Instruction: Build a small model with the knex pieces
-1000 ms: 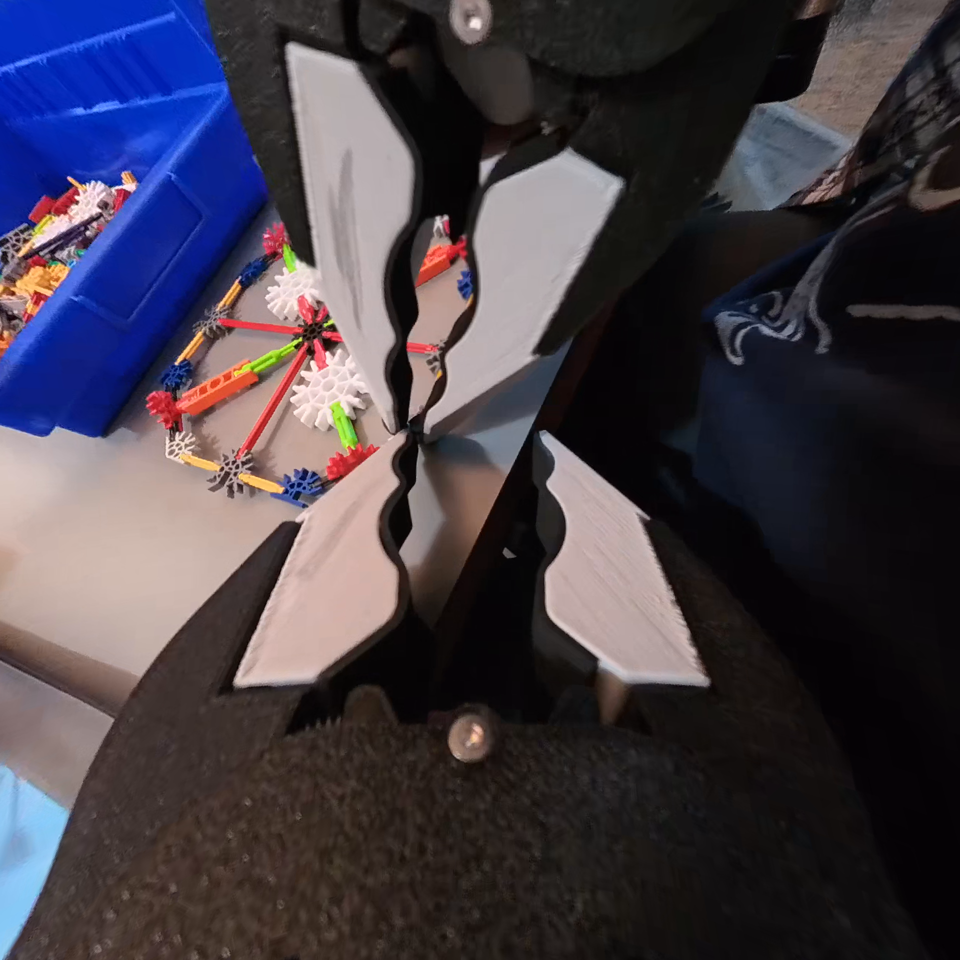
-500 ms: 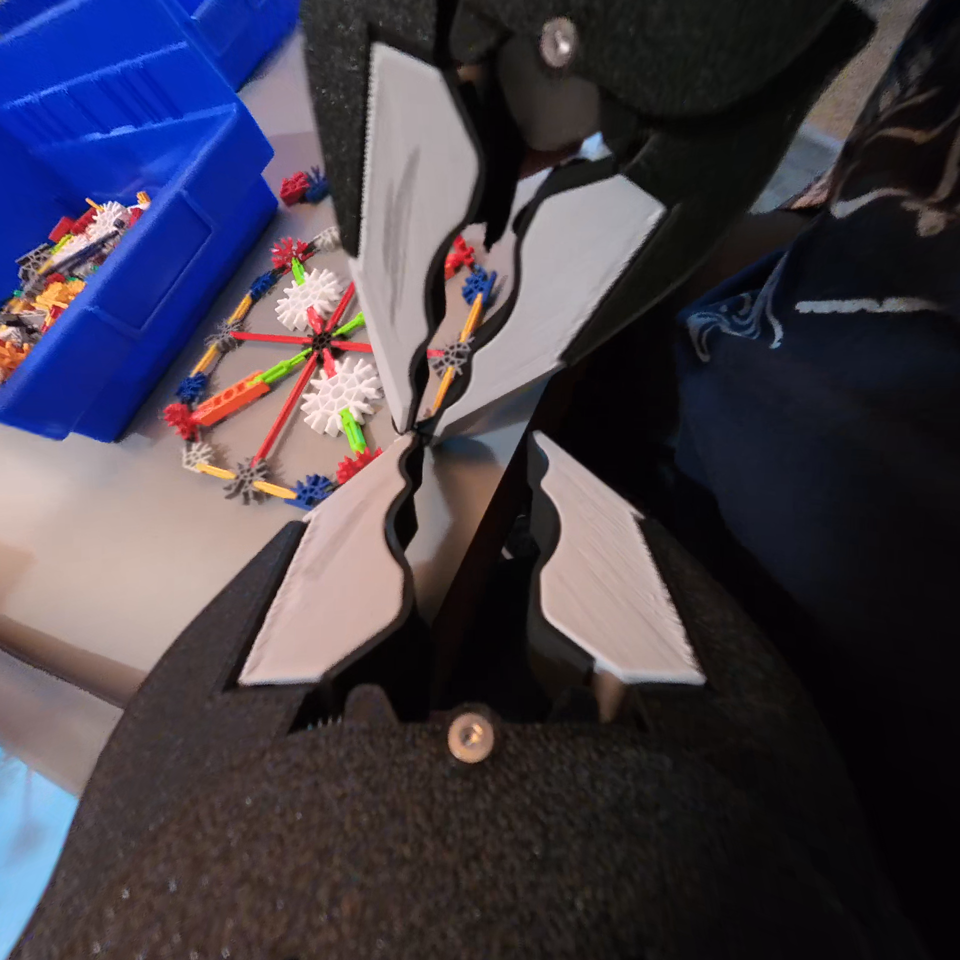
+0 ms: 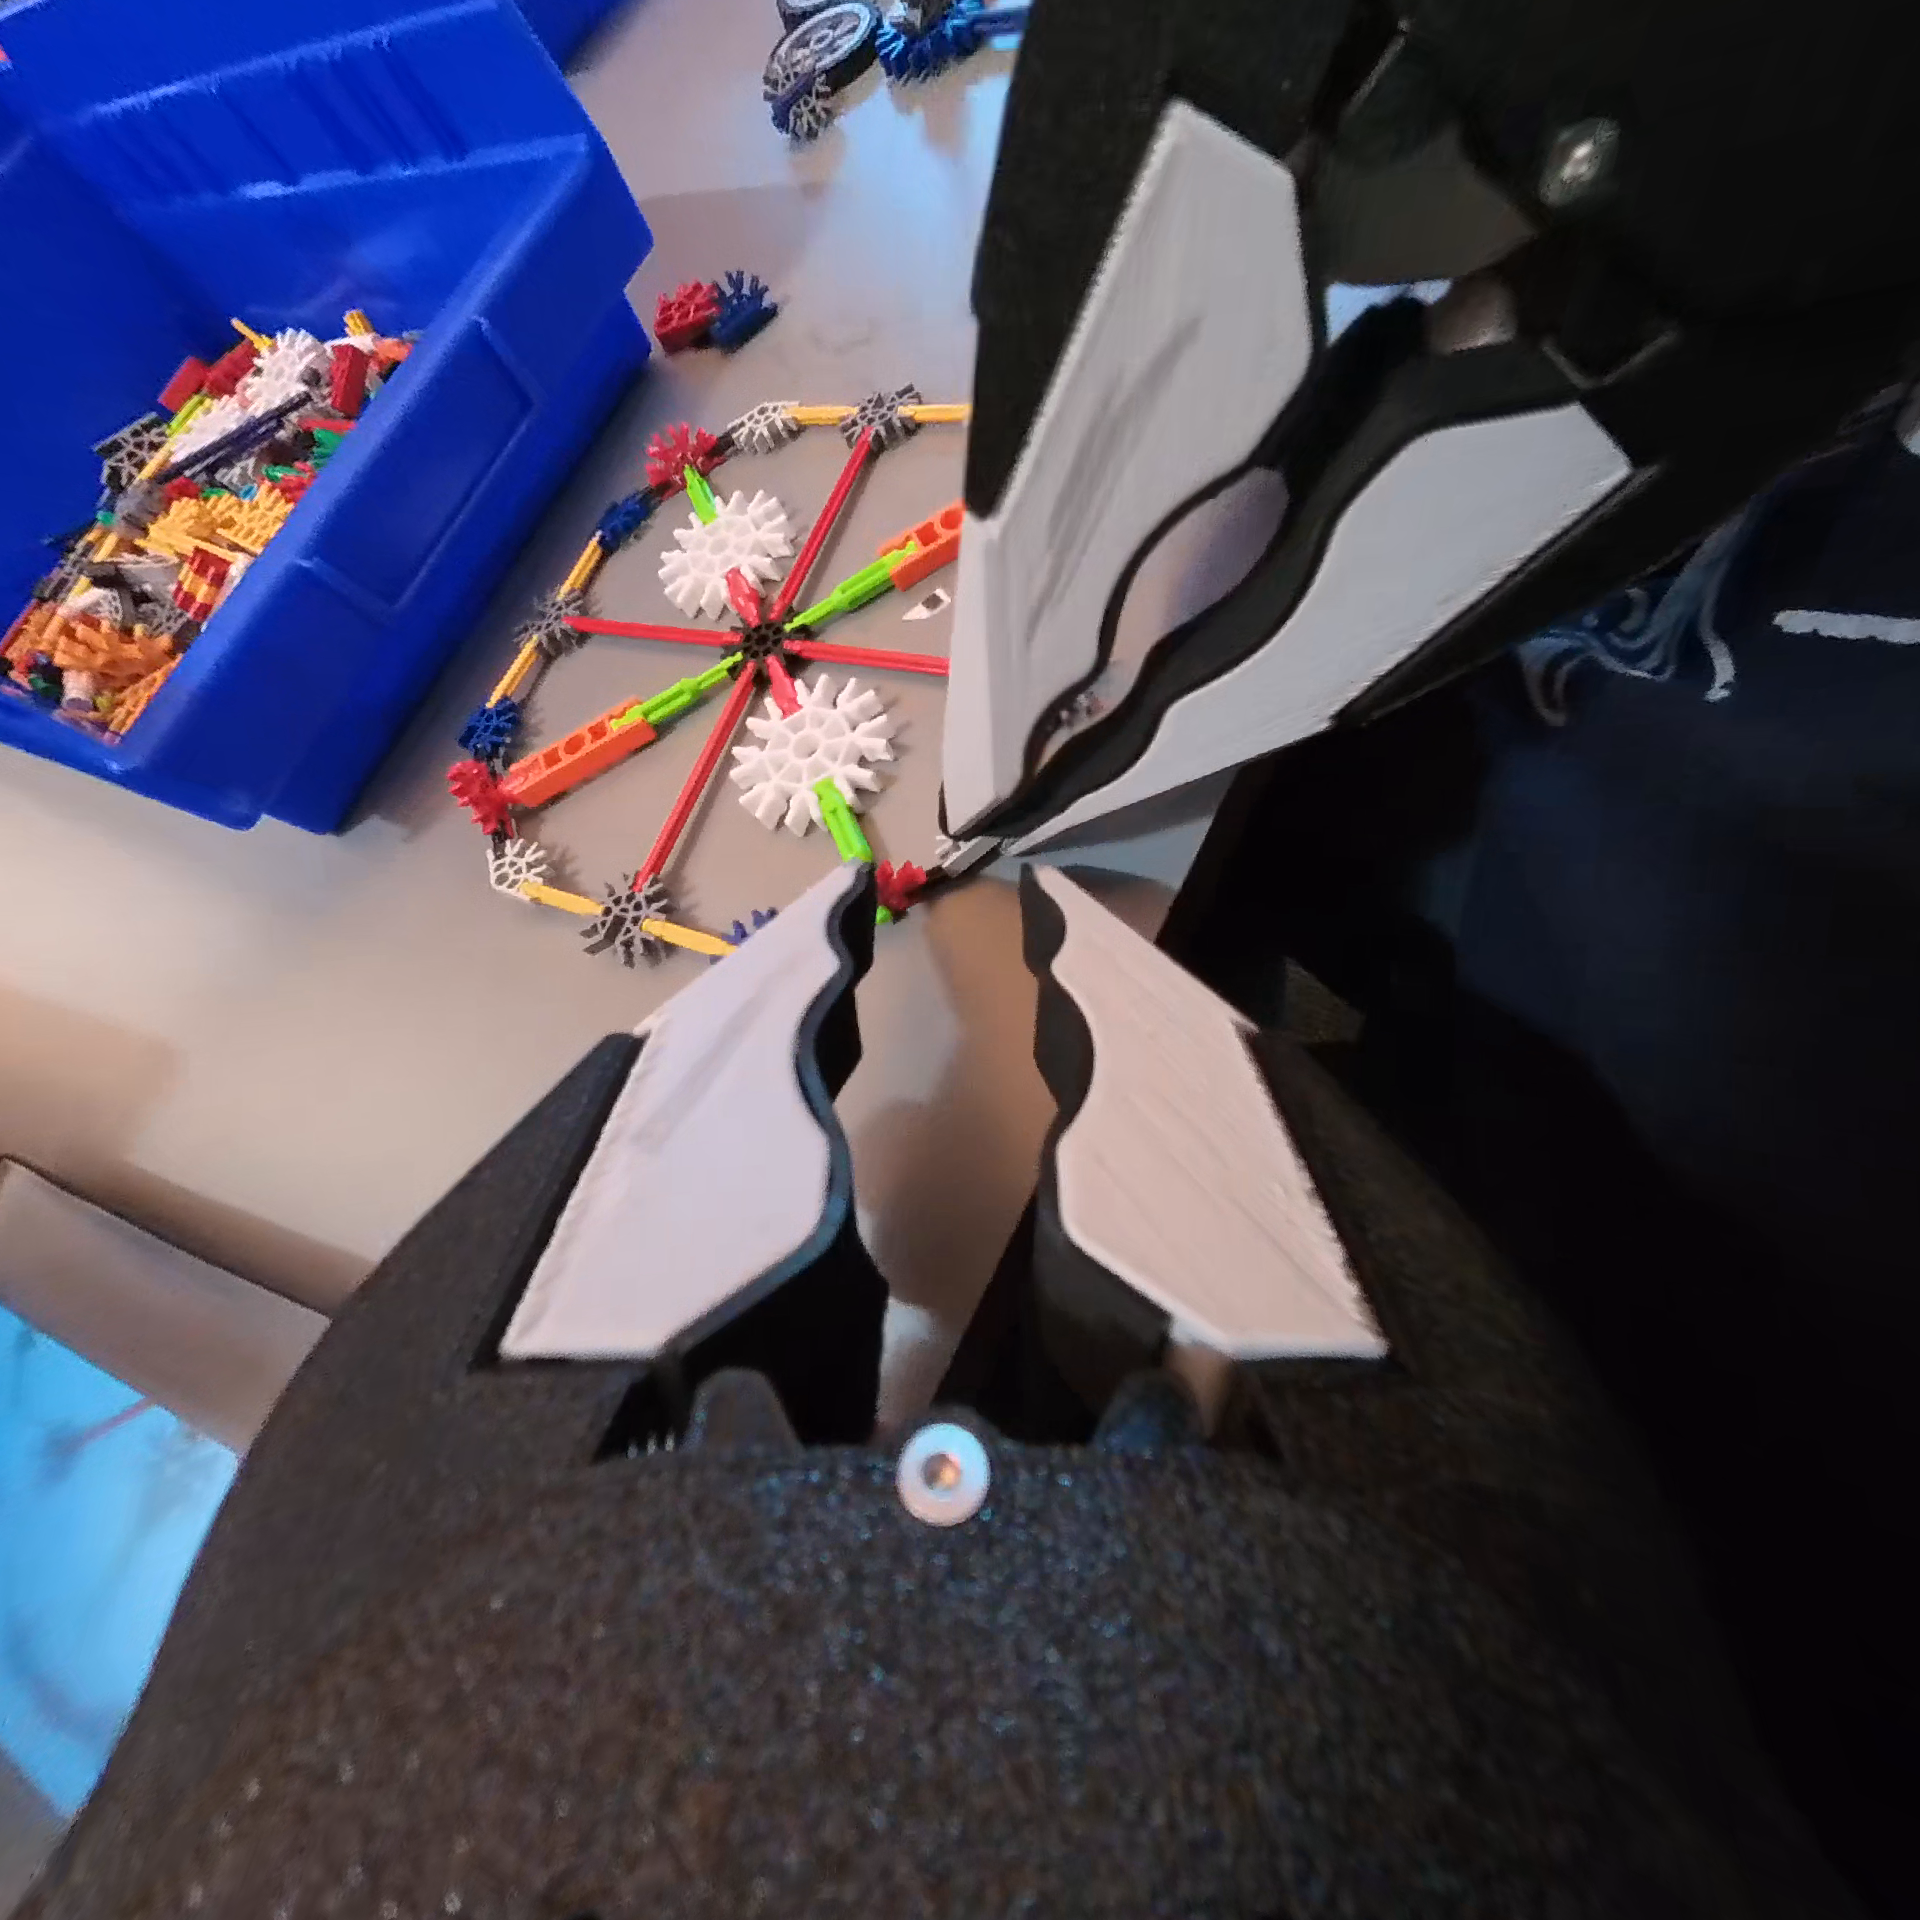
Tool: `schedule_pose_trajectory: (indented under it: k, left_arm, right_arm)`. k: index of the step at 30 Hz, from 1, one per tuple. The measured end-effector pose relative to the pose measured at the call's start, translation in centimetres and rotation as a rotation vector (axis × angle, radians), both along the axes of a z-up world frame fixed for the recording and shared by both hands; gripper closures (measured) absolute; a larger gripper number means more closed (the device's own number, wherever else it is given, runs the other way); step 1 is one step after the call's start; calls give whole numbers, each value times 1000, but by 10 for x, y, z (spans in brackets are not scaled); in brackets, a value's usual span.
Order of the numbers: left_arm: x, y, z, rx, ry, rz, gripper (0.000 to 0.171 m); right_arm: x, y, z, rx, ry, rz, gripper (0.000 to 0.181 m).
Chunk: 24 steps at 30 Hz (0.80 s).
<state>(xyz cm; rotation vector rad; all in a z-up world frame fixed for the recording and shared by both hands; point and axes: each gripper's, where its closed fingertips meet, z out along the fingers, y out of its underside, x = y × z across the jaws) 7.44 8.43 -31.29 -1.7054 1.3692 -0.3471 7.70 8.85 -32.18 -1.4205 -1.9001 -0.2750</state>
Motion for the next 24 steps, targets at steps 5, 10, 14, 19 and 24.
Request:
schedule_pose_trajectory:
  k: [5,10,14,19,24]
  left_arm:
    - [0,2,-1,14,22,8,146]
    - [-1,1,0,-2,28,-6,146]
    - [-3,5,20,20,-21,-18,146]
    - [-8,15,14,22,102,-65,146]
    - [-5,20,5,-8,213,-109,145]
  right_arm:
    - [0,0,0,97,-116,63,177]
    - [-1,2,1,51,-134,65,176]
    - [3,2,2,-28,-71,36,176]
    - [6,-1,6,-132,13,-6,174]
    - [10,1,12,-325,161,-109,173]
